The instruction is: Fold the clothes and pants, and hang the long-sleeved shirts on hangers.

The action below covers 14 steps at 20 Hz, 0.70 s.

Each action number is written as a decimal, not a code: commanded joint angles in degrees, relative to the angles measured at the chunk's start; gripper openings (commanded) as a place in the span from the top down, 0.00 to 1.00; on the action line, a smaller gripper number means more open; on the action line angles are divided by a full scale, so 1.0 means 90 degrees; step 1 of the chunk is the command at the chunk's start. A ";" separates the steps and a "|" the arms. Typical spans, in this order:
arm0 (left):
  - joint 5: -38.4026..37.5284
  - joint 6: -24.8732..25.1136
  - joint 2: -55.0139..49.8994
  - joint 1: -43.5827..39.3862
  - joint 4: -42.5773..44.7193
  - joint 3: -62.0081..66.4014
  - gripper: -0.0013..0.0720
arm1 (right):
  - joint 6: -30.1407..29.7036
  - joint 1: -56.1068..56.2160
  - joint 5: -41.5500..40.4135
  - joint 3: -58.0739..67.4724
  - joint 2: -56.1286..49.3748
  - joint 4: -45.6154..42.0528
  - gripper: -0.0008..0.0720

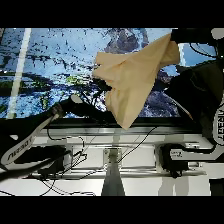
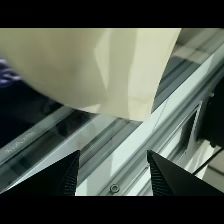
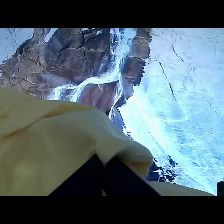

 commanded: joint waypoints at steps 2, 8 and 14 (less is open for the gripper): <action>0.0376 -0.0500 -0.0539 -0.0750 -0.0214 0.0372 0.33 | 0.0000 -0.0002 0.0175 0.0007 0.0005 0.0005 0.97; 0.1435 -0.0755 -0.0612 -0.0799 -0.0211 0.0760 0.56 | 0.0000 -0.0002 0.0270 0.0007 0.0005 0.0012 0.97; 0.1479 -0.0665 -0.0580 -0.0614 -0.0204 0.1472 0.96 | 0.0000 -0.0002 0.0282 0.0017 0.0075 0.0022 0.97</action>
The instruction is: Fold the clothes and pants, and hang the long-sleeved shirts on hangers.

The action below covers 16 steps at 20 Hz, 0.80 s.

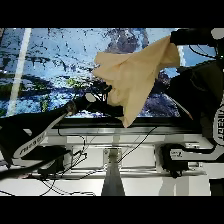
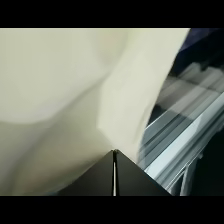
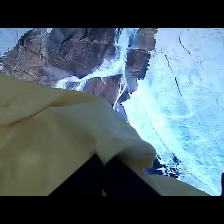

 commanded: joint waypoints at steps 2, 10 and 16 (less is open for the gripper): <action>0.0097 0.0219 0.0197 0.0401 0.0206 0.0670 0.96 | -0.0005 -0.0002 -0.0027 0.0015 0.0192 -0.0005 0.97; -0.1360 -0.0432 0.2038 0.2154 0.2827 0.0964 0.96 | -0.0002 -0.0005 -0.0459 0.0066 0.1161 -0.0036 0.97; -0.1615 -0.0954 0.1202 0.0809 0.3293 0.0498 0.04 | -0.0005 -0.0002 0.0044 0.0034 0.1124 -0.0027 0.97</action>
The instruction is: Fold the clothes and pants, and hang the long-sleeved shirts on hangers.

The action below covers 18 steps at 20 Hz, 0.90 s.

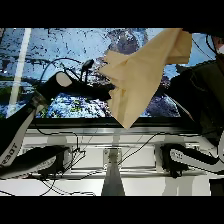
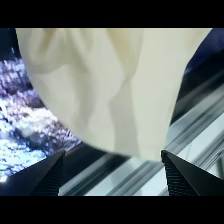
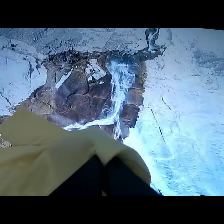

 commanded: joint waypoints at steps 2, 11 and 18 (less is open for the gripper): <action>-0.0129 -0.0231 -0.0809 -0.1078 -0.0143 -0.0129 0.04 | -0.0002 -0.0002 0.0221 -0.0010 0.0024 0.0007 0.97; 0.0546 -0.0233 -0.2013 -0.2008 -0.1632 -0.0121 0.13 | -0.0002 -0.0002 0.0219 -0.0010 0.0024 0.0010 0.97; 0.1319 -0.0379 -0.2084 -0.2016 -0.1982 0.0041 0.59 | -0.0002 -0.0002 0.0221 -0.0010 0.0027 0.0012 0.97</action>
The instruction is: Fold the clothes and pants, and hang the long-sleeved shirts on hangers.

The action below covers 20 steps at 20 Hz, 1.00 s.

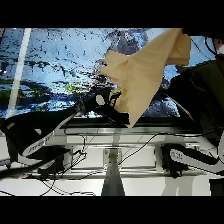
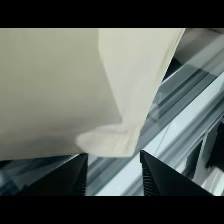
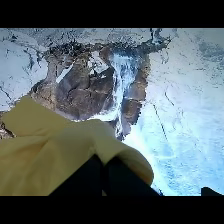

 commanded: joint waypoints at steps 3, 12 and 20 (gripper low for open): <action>0.0726 -0.0255 -0.0029 -0.0012 -0.0151 0.0253 0.76 | 0.0000 -0.0002 0.0002 -0.0002 0.0002 0.0002 0.97; 0.0697 0.0146 0.0301 0.0413 -0.0170 0.0624 0.97 | -0.0002 -0.0002 0.0007 0.0005 0.0070 -0.0010 0.97; 0.0639 0.0699 0.3813 0.3968 0.0809 0.0797 0.97 | 0.0044 -0.0002 -0.0029 0.0017 0.0777 -0.0119 0.97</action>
